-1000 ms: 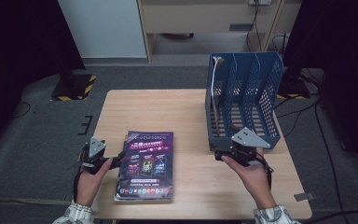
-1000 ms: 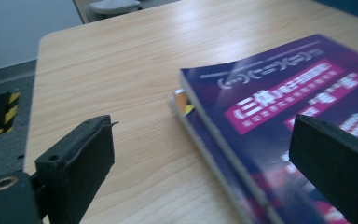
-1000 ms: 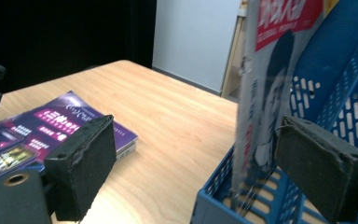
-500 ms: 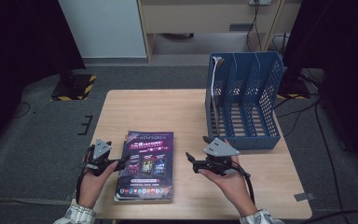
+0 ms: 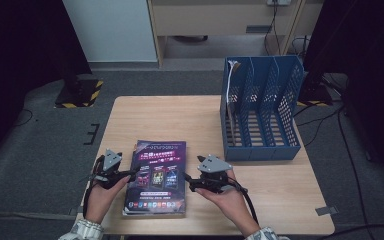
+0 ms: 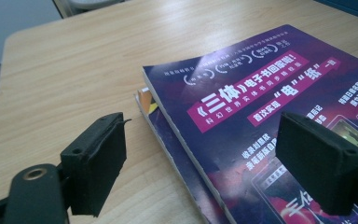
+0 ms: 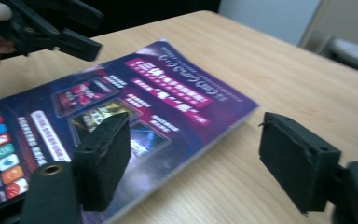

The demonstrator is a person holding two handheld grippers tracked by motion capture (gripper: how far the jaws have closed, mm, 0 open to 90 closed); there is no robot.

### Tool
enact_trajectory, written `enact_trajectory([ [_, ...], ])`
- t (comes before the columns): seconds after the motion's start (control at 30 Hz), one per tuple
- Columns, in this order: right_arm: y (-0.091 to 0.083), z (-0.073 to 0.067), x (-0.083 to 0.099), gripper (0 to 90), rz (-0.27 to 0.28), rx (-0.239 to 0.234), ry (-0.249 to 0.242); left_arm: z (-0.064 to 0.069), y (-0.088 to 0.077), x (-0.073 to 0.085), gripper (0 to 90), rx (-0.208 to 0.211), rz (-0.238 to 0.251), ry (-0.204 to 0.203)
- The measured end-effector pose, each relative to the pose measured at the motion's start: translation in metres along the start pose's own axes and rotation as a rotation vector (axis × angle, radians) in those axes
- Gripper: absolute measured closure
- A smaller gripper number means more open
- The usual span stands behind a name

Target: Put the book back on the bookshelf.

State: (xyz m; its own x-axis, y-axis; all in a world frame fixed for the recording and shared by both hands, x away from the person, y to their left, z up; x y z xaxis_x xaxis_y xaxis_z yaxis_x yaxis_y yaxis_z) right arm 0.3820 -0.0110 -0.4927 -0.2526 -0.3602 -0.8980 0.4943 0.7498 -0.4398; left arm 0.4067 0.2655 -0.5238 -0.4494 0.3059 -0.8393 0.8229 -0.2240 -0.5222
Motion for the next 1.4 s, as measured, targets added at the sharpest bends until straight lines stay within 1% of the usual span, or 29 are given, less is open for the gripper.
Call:
enact_trajectory([
  [0.07,0.014,0.0,-0.003,28.0,0.005,-0.003,-0.009,0.002,0.002,0.001,17.0,0.002,-0.008,0.004],
  [0.1,0.014,0.0,-0.003,28.0,0.005,-0.003,-0.009,0.003,0.003,0.001,17.0,0.012,-0.009,0.004],
  [0.13,0.019,0.001,-0.003,28.1,-0.001,-0.006,-0.013,0.005,0.005,0.001,18.8,0.021,-0.011,-0.001],
  [0.17,0.034,0.005,-0.003,29.3,-0.022,-0.004,-0.013,0.006,0.006,0.001,20.1,0.035,-0.016,-0.004],
  [0.2,0.034,0.005,-0.003,29.3,-0.022,-0.004,-0.013,0.008,0.007,0.001,20.1,0.039,-0.02,-0.006],
  [0.23,0.046,0.01,-0.003,29.3,-0.039,0.001,-0.01,0.009,0.009,0.003,20.4,0.033,-0.038,0.002],
  [0.27,0.051,0.013,-0.004,28.9,-0.051,0.005,-0.003,0.01,0.01,0.003,20.4,0.032,-0.043,0.001],
  [0.3,0.051,0.013,-0.004,28.9,-0.051,0.005,-0.003,0.01,0.01,0.003,20.3,0.032,-0.043,0.001],
  [0.37,0.06,0.015,-0.006,28.9,-0.046,-0.01,0.0,0.011,0.013,0.005,20.1,0.051,-0.05,-0.022],
  [0.4,0.063,0.015,-0.006,28.8,-0.047,-0.013,0.003,0.011,0.013,0.005,19.8,0.053,-0.052,-0.029],
  [0.47,0.065,0.014,-0.003,27.8,-0.067,-0.032,0.01,0.01,0.016,0.006,20.2,0.063,-0.058,-0.039],
  [0.5,0.065,0.013,0.001,27.8,-0.076,-0.055,0.022,0.011,0.018,0.008,20.5,0.073,-0.067,-0.04],
  [0.6,0.065,0.013,0.005,28.0,-0.087,-0.058,0.029,0.013,0.02,0.009,20.2,0.08,-0.078,-0.033],
  [0.63,0.066,0.013,0.008,26.0,-0.105,-0.081,0.045,0.015,0.022,0.01,20.1,0.084,-0.087,-0.028],
  [0.67,0.067,0.013,0.009,24.5,-0.113,-0.092,0.061,0.015,0.022,0.01,20.1,0.084,-0.087,-0.028],
  [0.73,0.068,0.012,0.01,23.8,-0.116,-0.1,0.068,0.017,0.025,0.012,20.1,0.098,-0.1,-0.021],
  [0.77,0.07,0.01,0.013,21.3,-0.129,-0.11,0.079,0.018,0.026,0.011,20.8,0.11,-0.101,-0.019],
  [0.8,0.07,0.01,0.013,21.3,-0.129,-0.11,0.079,0.018,0.026,0.011,20.8,0.11,-0.101,-0.019],
  [0.83,0.072,0.008,0.017,19.5,-0.143,-0.108,0.077,0.019,0.027,0.011,20.8,0.114,-0.103,-0.033],
  [0.93,0.073,0.008,0.021,17.6,-0.159,-0.112,0.087,0.02,0.028,0.011,21.1,0.122,-0.107,-0.039],
  [0.97,0.075,0.01,0.026,14.3,-0.177,-0.111,0.087,0.02,0.028,0.011,21.0,0.123,-0.109,-0.046],
  [1.0,0.076,0.01,0.027,13.8,-0.188,-0.11,0.086,0.02,0.028,0.011,21.2,0.123,-0.109,-0.045],
  [1.03,0.076,0.01,0.027,13.8,-0.188,-0.11,0.086,0.02,0.028,0.011,21.2,0.124,-0.107,-0.04],
  [1.07,0.077,0.011,0.028,13.5,-0.193,-0.111,0.091,0.02,0.028,0.011,21.2,0.127,-0.109,-0.047],
  [1.1,0.078,0.01,0.029,12.5,-0.189,-0.125,0.099,0.019,0.028,0.012,21.2,0.13,-0.105,-0.057],
  [1.2,0.08,0.008,0.029,11.6,-0.192,-0.127,0.1,0.019,0.028,0.012,21.3,0.132,-0.105,-0.057],
  [1.23,0.081,0.008,0.03,10.9,-0.192,-0.137,0.11,0.02,0.029,0.011,21.4,0.133,-0.108,-0.061],
  [1.3,0.081,0.009,0.031,10.8,-0.193,-0.14,0.111,0.02,0.028,0.011,21.5,0.132,-0.115,-0.054],
  [1.4,0.081,0.01,0.032,11.2,-0.184,-0.15,0.129,0.02,0.028,0.01,21.9,0.129,-0.123,-0.053],
])
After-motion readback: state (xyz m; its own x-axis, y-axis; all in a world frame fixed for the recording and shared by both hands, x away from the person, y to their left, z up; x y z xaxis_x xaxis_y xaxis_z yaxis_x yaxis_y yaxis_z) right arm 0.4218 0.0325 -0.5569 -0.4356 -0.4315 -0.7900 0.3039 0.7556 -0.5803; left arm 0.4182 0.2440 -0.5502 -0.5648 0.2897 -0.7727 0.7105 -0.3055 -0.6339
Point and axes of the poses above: each handheld gripper's, and its own axes: y roughly forward along the jaws, x roughly out of its underside, z roughly to its right, the point moved 6 cm from there along y, roughly forward along the jaws, and after that the axes turned 8 degrees about -x, right-handed, at the moved point
